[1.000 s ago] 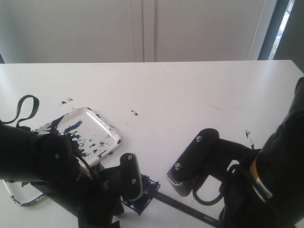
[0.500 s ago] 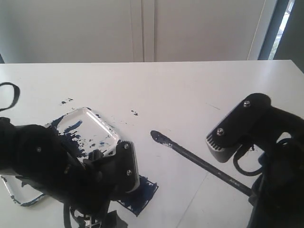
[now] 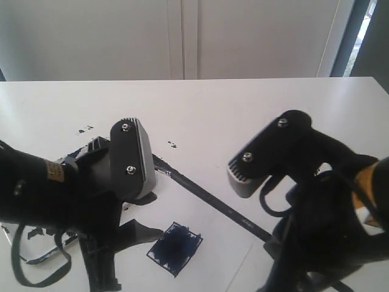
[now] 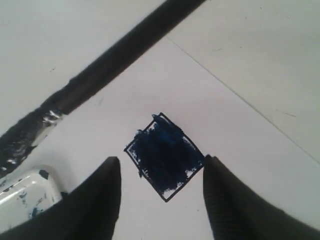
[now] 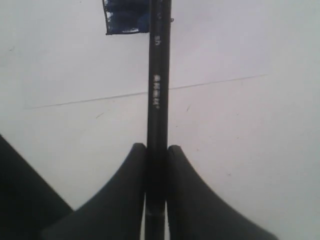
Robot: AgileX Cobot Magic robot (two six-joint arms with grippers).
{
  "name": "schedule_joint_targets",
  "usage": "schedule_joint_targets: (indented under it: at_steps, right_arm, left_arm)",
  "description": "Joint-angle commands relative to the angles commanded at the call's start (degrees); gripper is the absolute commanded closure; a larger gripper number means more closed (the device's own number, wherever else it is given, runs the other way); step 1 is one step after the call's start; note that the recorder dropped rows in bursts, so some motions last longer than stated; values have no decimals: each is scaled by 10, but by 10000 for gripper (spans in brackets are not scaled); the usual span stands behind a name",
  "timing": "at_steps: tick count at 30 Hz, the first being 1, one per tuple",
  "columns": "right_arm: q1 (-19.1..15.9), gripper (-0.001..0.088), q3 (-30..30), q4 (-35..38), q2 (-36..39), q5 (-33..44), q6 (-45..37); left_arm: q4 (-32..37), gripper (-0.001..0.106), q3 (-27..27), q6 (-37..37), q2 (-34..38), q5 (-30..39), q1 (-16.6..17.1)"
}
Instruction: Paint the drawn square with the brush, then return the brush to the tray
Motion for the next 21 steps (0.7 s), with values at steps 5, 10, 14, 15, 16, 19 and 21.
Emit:
schedule_joint_targets:
  at_steps: [5, 10, 14, 15, 16, 19, 21]
  right_arm:
    - [0, 868, 0, 2, 66, -104, -1]
    - [0, 868, -6, 16, 142, -176, -4]
    - [0, 868, -21, 22, 186, -199, -5]
    - [0, 868, -27, 35, 197, -201, -14]
    - [0, 868, -30, 47, 202, -206, -30]
    - [1, 868, -40, 101, 219, -222, -91]
    - [1, 868, -48, 118, 232, -233, -105]
  left_arm:
    - [258, 594, 0, -247, -51, 93, 0]
    - [509, 704, 0, -552, -106, 191, 0]
    - [556, 707, 0, -607, -167, 198, 0]
    - [556, 707, 0, -614, -183, 198, 0]
    - [556, 707, 0, -625, -196, 201, 0]
    - [550, 707, 3, -643, -235, 218, 0]
    - [544, 707, 14, -648, -259, 220, 0]
